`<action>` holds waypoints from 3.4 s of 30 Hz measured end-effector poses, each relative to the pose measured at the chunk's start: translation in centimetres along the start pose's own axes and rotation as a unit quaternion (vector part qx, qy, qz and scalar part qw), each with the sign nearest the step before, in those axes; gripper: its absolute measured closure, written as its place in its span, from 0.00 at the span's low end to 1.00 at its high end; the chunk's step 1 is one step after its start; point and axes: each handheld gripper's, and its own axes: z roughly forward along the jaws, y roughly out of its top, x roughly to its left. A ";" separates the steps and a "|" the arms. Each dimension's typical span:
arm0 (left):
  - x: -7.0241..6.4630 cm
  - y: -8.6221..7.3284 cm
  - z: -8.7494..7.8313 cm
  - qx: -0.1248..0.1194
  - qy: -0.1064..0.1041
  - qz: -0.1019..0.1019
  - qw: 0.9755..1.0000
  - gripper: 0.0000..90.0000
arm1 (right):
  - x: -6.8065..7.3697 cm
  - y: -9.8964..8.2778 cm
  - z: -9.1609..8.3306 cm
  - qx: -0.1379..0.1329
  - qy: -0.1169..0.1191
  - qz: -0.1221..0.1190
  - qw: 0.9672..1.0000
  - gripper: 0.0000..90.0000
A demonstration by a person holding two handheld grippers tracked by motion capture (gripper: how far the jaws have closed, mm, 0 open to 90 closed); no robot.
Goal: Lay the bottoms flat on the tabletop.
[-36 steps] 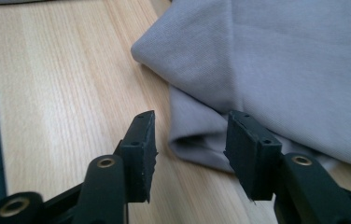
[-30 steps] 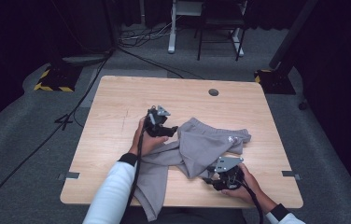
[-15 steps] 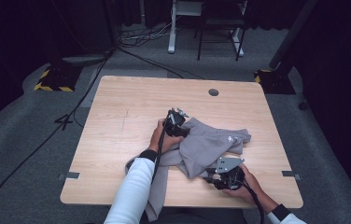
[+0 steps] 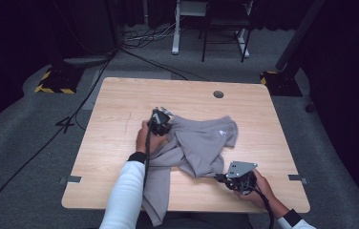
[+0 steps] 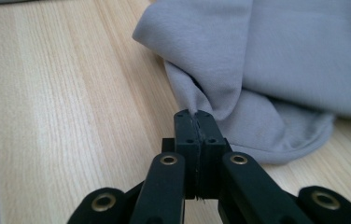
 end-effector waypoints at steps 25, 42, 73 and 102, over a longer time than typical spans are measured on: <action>7.4 -7.0 -9.1 -0.083 0.050 -0.053 0.994 0.60 | -4.9 -0.5 -4.2 -0.055 -0.045 0.090 0.993 0.63; -2.9 -3.7 -4.1 -0.041 -0.042 0.064 0.996 0.44 | -8.1 1.6 3.9 0.056 -0.057 0.087 0.993 0.63; 1.8 -6.9 -5.7 -0.020 0.044 -0.005 0.999 0.39 | -4.1 -1.8 -5.1 0.083 -0.061 0.099 0.990 0.53; -8.2 -0.9 0.4 -0.011 -0.023 0.058 0.998 0.38 | -8.1 -0.6 0.8 0.119 -0.080 0.114 0.983 0.79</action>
